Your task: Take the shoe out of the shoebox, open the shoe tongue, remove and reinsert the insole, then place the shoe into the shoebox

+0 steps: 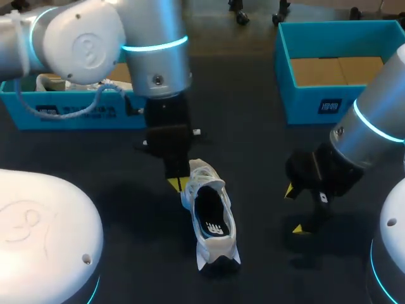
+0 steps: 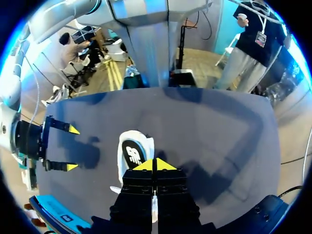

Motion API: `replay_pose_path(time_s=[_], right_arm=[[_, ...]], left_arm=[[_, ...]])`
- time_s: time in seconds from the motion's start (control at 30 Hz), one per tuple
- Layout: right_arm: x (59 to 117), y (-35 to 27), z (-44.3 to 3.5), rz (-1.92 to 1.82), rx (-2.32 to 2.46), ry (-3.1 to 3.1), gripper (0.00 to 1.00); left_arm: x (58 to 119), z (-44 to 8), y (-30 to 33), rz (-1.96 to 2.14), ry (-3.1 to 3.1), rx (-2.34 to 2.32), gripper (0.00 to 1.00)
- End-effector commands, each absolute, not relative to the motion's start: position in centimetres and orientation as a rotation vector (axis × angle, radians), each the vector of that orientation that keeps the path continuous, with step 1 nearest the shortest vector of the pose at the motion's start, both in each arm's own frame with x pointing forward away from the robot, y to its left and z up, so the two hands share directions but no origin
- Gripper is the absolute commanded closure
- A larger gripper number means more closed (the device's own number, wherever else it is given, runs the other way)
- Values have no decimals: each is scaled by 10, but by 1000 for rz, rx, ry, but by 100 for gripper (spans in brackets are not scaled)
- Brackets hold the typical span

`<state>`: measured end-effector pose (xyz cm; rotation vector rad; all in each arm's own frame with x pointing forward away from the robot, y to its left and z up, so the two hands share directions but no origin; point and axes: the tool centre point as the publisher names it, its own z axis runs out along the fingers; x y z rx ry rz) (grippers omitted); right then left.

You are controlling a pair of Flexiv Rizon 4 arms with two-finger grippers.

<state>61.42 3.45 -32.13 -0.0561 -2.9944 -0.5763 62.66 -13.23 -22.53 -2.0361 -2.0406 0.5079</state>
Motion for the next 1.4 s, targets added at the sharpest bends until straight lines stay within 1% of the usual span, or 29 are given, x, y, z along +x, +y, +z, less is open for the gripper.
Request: replay_pose_path(time_s=[0.03,0.13,0.23,0.57,0.67,0.83,0.97,1.07,1.37,1.4], right_arm=[[614,35,-322,-575,-56,-2996,0],[614,35,-322,-575,-56,-2996,0],[614,35,-322,-575,-56,-2996,0],[614,35,-322,-575,-56,-2996,0],[614,35,-322,-575,-56,-2996,0],[612,13,-316,-565,-135,-2984,0],[608,-3,-313,-594,-105,-2994,0],[608,-3,-313,-594,-105,-2994,0],[608,-3,-313,-594,-105,-2994,0],[608,-3,-313,-594,-105,-2994,0]], left_arm=[[628,-238,-156,370,-1886,-2062,100],[628,-248,-166,416,-1845,-2063,100],[624,-261,-175,334,-1809,-2091,100],[624,-261,-175,334,-1809,-2091,100],[619,-275,-180,269,-1817,-2087,100],[612,-292,-177,319,-1790,-2098,100],[609,-307,-175,331,-1778,-2102,100],[608,-316,-174,348,-1770,-2100,100],[608,-316,-174,348,-1770,-2100,100],[609,-323,-177,348,-1764,-2093,100]])
